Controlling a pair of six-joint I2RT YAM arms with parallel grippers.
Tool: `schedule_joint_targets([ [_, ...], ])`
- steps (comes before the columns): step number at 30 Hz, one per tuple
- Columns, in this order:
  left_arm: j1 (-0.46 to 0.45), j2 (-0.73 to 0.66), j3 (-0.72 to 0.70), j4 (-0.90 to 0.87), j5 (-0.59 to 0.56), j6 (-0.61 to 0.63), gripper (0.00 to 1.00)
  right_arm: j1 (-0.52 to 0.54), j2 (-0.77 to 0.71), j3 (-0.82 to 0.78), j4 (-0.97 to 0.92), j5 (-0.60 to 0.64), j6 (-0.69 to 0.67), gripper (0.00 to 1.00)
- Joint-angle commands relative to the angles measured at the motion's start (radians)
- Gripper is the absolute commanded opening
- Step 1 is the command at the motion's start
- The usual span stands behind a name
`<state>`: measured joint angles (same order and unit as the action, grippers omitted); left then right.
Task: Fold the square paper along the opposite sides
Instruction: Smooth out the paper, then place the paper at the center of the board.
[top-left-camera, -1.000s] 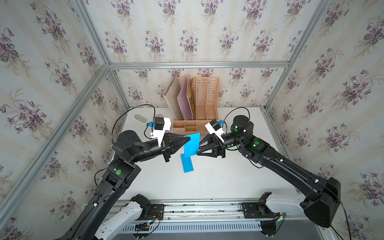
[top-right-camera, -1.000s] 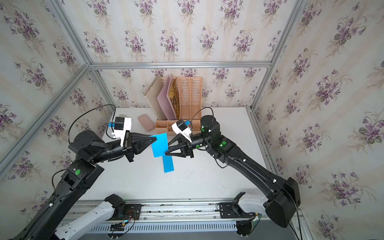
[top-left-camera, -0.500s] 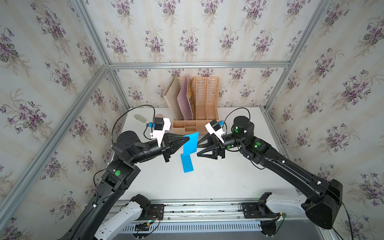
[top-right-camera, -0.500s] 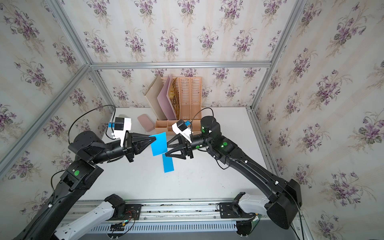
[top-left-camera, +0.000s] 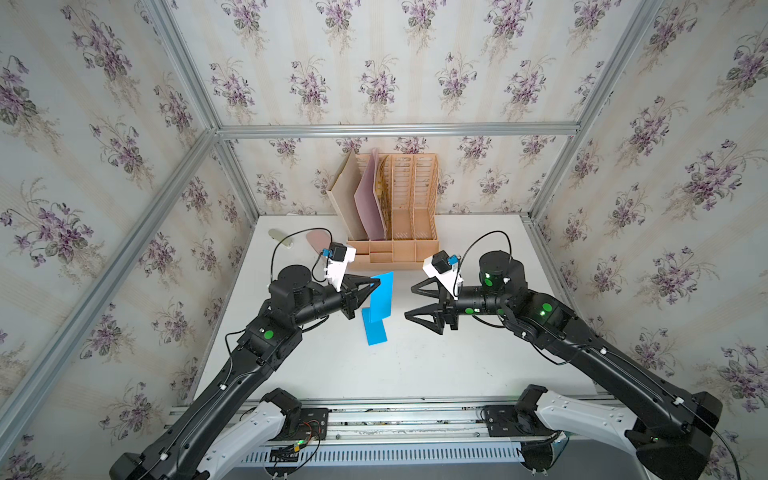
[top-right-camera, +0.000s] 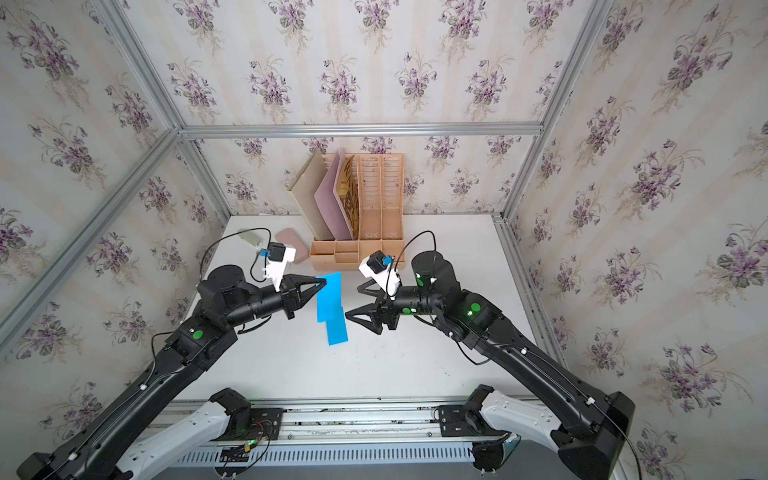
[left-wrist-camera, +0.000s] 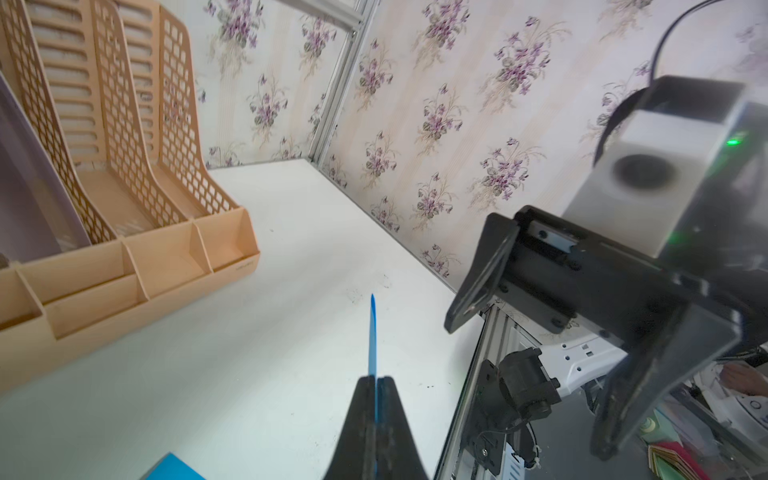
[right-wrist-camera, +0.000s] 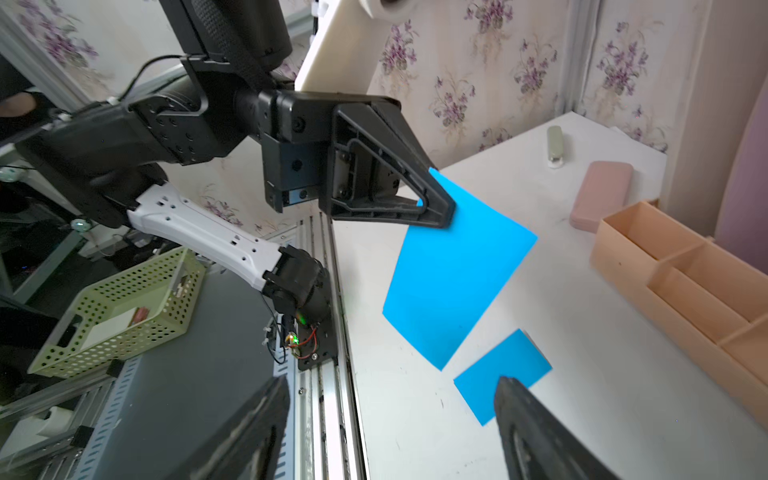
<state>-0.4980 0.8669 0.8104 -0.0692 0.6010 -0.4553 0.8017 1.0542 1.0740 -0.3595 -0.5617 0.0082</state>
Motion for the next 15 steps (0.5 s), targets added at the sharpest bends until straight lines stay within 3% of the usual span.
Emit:
schedule_joint_targets([
  [1,-0.003,0.029,-0.048,0.125,-0.022,-0.071,0.0,0.014,0.004,0.007,-0.15,0.179,-0.037,0.83],
  [15,-0.079,0.388,-0.077,0.323,-0.098,-0.101,0.0,0.022,0.033,-0.115,-0.175,0.318,-0.065,0.84],
])
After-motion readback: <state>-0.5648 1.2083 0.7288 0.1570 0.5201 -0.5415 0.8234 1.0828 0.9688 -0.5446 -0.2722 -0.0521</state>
